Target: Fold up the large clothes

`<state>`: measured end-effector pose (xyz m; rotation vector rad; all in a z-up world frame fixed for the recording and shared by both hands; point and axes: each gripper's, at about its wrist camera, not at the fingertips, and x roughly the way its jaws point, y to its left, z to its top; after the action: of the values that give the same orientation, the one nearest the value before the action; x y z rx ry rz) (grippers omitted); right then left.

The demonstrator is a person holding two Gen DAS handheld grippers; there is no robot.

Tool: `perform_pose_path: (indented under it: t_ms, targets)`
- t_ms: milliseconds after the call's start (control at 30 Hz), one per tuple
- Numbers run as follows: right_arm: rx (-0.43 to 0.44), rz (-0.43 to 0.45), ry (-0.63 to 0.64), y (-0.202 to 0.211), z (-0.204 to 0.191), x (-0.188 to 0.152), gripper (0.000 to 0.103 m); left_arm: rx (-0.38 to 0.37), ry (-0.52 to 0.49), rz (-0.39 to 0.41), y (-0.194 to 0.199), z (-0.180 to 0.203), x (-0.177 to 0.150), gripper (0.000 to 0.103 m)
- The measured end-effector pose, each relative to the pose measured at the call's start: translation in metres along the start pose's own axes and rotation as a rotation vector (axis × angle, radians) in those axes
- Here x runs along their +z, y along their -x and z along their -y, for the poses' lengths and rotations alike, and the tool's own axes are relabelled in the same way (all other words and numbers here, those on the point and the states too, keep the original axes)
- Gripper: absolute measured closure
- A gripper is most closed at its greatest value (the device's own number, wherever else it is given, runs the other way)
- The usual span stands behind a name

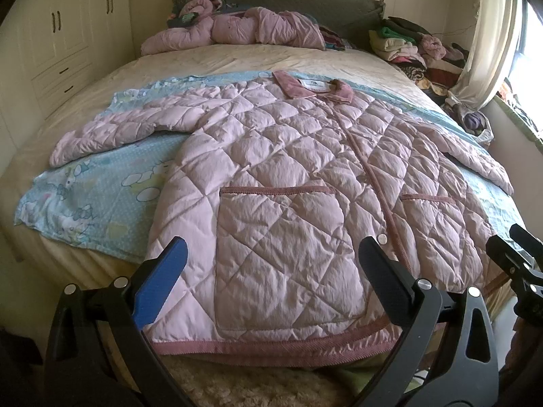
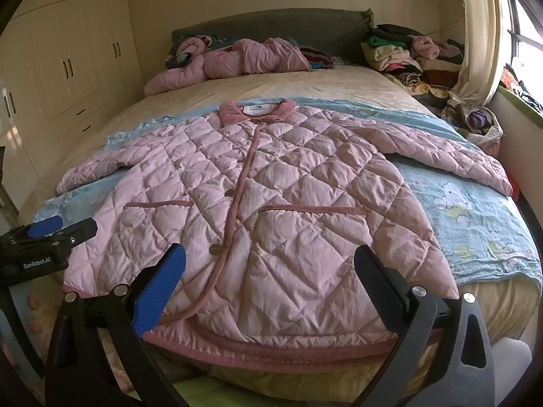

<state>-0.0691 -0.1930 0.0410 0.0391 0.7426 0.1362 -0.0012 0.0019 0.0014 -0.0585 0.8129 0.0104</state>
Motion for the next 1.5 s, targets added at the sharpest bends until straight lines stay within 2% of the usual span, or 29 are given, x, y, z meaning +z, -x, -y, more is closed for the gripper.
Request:
perform_pose_path:
  t_ms: [300,433,933,1200,1500]
  targets:
    - [0.019,-0.002,0.002,-0.004,-0.001,0.006,0.004,-0.003,0.000,0.000,0.001,0.000,0.000,0.008]
    - [0.030,-0.005,0.001,-0.008,-0.001,0.013,0.004,0.005,0.009,-0.008,-0.004,-0.003,0.011,0.008]
    - [0.085,0.023,-0.008,-0.021,0.005,0.064,0.004,0.015,0.032,-0.024,-0.019,-0.008,0.035,0.008]
    - [0.099,0.040,-0.020,-0.032,0.007,0.095,0.004,0.022,0.059,-0.009,-0.023,-0.013,0.066,0.008]
    - [0.131,0.021,-0.071,-0.054,0.017,0.133,0.004,0.052,0.082,0.019,-0.030,-0.028,0.112,0.008]
